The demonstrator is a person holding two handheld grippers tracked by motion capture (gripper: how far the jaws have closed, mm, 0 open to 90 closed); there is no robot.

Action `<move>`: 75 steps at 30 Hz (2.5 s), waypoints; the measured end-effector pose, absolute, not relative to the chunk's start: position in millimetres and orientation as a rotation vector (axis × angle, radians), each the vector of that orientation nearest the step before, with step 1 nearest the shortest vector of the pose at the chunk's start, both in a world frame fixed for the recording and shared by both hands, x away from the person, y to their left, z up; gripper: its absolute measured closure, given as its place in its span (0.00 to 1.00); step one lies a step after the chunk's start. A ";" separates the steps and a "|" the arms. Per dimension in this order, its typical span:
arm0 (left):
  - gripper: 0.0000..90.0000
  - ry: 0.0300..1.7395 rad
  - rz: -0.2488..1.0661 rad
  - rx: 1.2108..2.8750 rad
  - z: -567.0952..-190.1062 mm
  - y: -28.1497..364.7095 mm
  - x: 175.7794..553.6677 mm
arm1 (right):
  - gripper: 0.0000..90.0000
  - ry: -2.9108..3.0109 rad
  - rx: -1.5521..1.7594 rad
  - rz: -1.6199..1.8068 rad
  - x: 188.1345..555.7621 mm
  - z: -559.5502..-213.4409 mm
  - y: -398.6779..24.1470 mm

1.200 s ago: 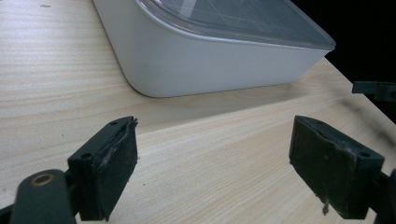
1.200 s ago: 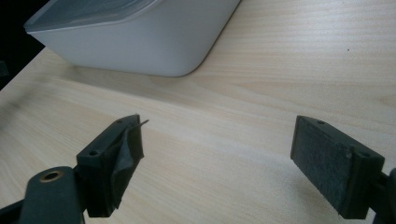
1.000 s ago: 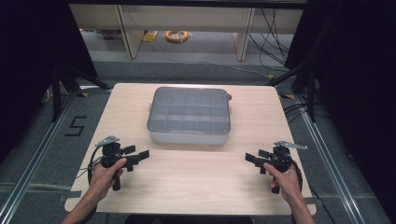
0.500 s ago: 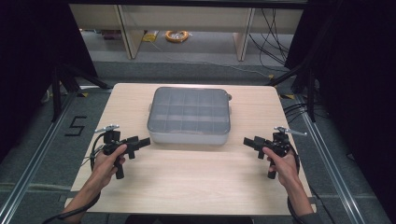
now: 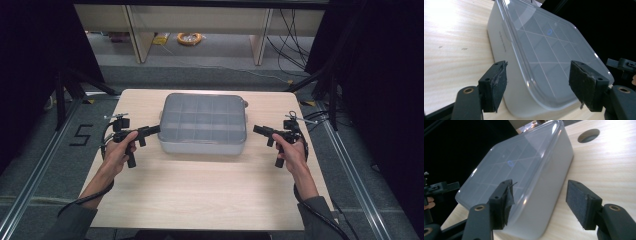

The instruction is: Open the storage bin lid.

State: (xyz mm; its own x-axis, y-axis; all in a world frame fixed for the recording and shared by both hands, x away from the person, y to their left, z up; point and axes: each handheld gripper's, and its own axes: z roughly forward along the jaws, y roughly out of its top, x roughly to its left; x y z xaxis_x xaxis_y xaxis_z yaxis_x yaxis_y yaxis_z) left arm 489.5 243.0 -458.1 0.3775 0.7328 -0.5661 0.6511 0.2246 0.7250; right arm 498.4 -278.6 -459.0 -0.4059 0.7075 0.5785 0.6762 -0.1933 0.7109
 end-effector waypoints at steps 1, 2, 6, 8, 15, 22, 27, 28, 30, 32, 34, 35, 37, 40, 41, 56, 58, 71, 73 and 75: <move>0.36 1.322 0.089 1.473 -457.7 242.0 492.1 | 0.46 1.974 1.702 1.705 502.1 -458.6 -276.1; 0.36 1.324 0.088 1.472 -457.6 240.1 496.2 | 0.46 1.986 1.689 1.705 505.1 -458.9 -274.7; 0.39 1.341 0.086 1.470 -457.5 237.7 505.3 | 0.46 1.994 1.712 1.693 514.9 -457.8 -268.1; 0.39 1.361 0.092 1.481 -459.4 236.9 513.2 | 0.47 1.986 1.775 1.680 520.4 -456.5 -262.0; 0.42 1.386 0.092 1.488 -462.4 231.6 528.1 | 0.50 1.993 1.813 1.663 533.2 -457.5 -248.9; 0.44 1.408 0.099 1.498 -463.3 223.7 539.9 | 0.51 2.007 1.797 1.596 545.7 -460.4 -239.2; 0.45 1.430 0.105 1.509 -463.9 221.0 545.9 | 0.52 2.017 1.792 1.590 550.2 -463.3 -235.0; 0.45 1.435 0.101 1.508 -464.5 220.5 547.1 | 0.52 2.013 1.834 1.593 549.6 -462.4 -233.0; 0.45 1.451 0.100 1.517 -466.3 218.9 549.1 | 0.52 2.017 1.905 1.591 548.6 -460.7 -230.2; 0.46 1.450 0.097 1.523 -468.0 217.8 550.9 | 0.52 2.035 1.815 1.588 551.6 -464.2 -231.1; 0.47 1.449 0.093 1.524 -468.6 217.1 551.6 | 0.52 2.037 1.806 1.585 552.3 -464.7 -231.2; 0.47 1.449 0.091 1.525 -468.8 216.1 551.9 | 0.52 2.037 1.806 1.585 552.3 -464.7 -231.2; 0.47 1.447 0.094 1.539 -468.9 212.5 552.2 | 0.53 2.046 1.817 1.583 553.4 -465.6 -230.5; 0.49 1.448 0.104 1.540 -468.2 212.2 552.1 | 0.53 2.045 1.811 1.584 553.9 -466.5 -230.3; 0.50 1.452 0.107 1.538 -467.9 212.3 551.7 | 0.54 2.043 1.819 1.582 553.9 -466.7 -230.4; 0.58 1.481 0.194 1.478 -458.0 208.7 541.2 | 0.68 2.003 1.748 1.563 548.0 -452.7 -230.1; 0.59 1.479 0.207 1.461 -453.0 208.8 538.3 | 0.71 1.968 1.822 1.595 544.8 -448.0 -229.0; 0.68 1.430 0.333 1.392 -412.6 206.6 512.1 | 0.80 1.928 1.691 1.637 527.8 -415.1 -229.8; 0.68 1.429 0.339 1.390 -409.8 206.5 510.3 | 0.80 1.930 1.691 1.641 526.2 -413.4 -229.7; 0.68 1.410 0.347 1.384 -402.3 206.7 505.9 | 0.80 1.931 1.615 1.639 523.8 -408.0 -232.1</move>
